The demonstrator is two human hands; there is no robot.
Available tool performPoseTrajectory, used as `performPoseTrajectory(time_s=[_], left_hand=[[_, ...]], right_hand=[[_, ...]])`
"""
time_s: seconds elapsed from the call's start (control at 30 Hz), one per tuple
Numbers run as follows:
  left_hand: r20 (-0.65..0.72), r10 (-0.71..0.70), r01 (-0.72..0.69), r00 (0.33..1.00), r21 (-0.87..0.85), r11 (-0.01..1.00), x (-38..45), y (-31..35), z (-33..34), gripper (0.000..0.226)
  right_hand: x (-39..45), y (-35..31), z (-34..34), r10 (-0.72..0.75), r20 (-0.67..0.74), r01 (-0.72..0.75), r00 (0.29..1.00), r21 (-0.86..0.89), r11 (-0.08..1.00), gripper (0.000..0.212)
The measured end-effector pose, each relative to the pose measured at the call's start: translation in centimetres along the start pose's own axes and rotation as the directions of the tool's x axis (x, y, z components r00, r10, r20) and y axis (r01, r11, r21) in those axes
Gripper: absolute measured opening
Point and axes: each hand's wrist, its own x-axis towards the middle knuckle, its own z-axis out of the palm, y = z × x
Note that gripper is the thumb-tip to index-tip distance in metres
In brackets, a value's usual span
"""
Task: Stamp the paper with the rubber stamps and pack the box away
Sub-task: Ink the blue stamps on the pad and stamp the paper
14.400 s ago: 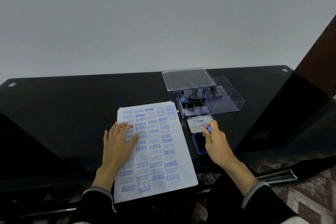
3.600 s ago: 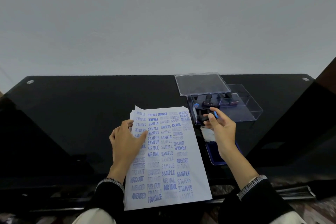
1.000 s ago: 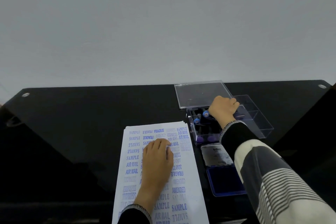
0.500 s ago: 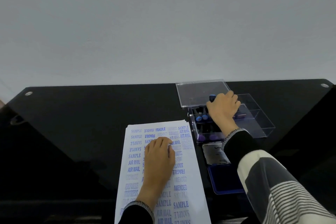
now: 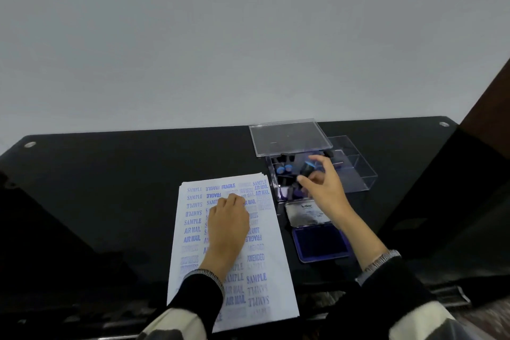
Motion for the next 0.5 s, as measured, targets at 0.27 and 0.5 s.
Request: performPoseTrajectory(time_s=[0.27, 0.5], left_hand=[[0.017, 0.259, -0.233, 0.966, -0.381, 0.895, -2.4, 2.8, -1.2, 0.038], [0.23, 0.415, -0.336, 0.88, -0.314, 0.888, -4.5, 3.8, 0.2, 0.088]], right_hand=[[-6.0, 4.3, -3.6, -0.067, -0.076, 0.046, 0.995, -0.255, 0.966, 0.015], [-7.2, 4.8, -3.4, -0.201, -0.012, 0.177, 0.98, -0.422, 0.889, 0.019]])
